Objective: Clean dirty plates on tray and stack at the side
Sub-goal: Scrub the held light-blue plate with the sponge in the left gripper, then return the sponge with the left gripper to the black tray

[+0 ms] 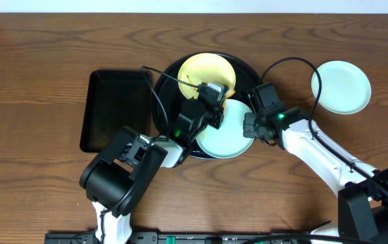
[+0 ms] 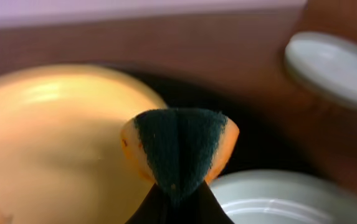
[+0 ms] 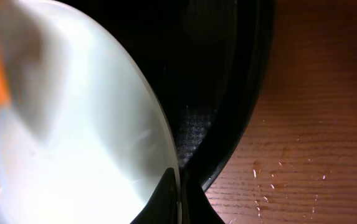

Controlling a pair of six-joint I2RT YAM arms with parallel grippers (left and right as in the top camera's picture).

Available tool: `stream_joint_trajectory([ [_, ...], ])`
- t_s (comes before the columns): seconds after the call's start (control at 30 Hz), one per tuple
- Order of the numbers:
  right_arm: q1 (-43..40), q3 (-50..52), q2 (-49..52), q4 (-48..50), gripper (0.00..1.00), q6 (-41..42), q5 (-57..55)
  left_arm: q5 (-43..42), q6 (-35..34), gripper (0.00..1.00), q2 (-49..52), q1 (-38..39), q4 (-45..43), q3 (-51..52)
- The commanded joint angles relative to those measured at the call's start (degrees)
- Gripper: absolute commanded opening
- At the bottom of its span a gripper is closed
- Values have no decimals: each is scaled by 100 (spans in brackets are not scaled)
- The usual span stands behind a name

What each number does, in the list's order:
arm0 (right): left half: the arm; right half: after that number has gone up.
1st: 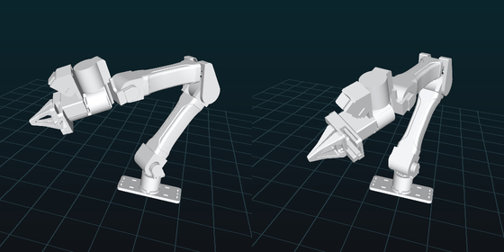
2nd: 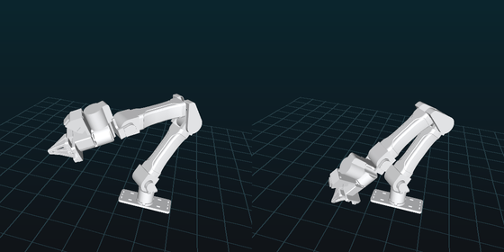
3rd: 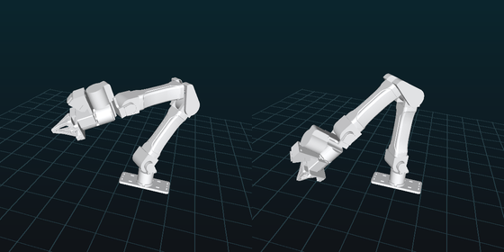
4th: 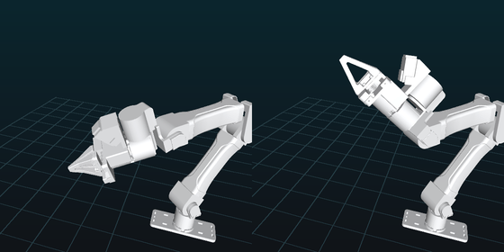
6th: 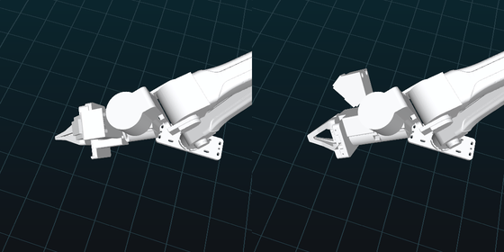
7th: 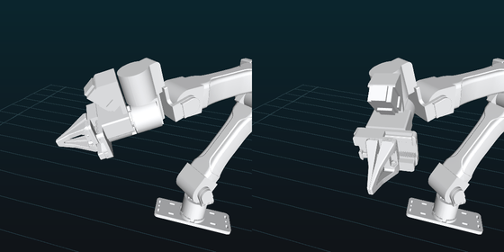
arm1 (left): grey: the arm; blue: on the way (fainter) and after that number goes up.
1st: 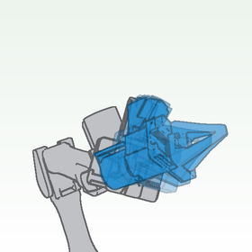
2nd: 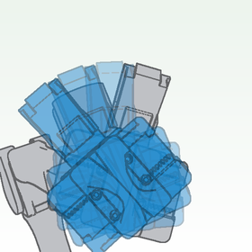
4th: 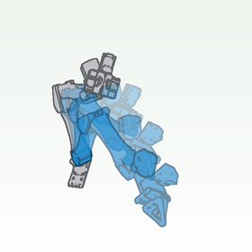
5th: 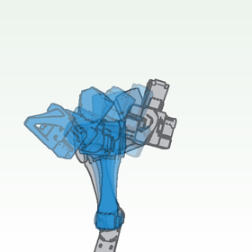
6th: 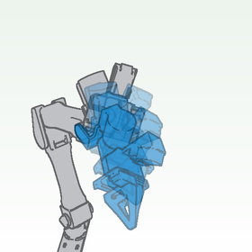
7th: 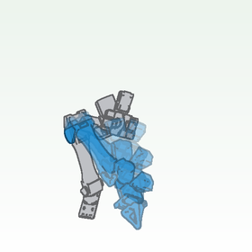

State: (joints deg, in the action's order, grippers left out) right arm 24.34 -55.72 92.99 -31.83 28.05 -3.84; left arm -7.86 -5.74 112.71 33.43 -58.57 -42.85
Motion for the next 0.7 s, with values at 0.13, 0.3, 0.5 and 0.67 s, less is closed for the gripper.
stream_joint_trajectory([
  [0.13, -4, 9, 2, 13, 1, -4, 68, -221, -234, 7, -522, -26, -520, -13],
  [0.3, -4, 7, 2, 20, 1, -4, -22, -212, -234, 7, -1381, -131, 433, -15],
  [0.5, -4, -149, -42, 13, 1, -144, -216, -201, -411, 7, -2750, -925, 2498, -15],
  [0.67, 15, -595, -262, -101, 1, -533, -444, -232, -1010, 7, -3661, -2059, 3982, -15],
])
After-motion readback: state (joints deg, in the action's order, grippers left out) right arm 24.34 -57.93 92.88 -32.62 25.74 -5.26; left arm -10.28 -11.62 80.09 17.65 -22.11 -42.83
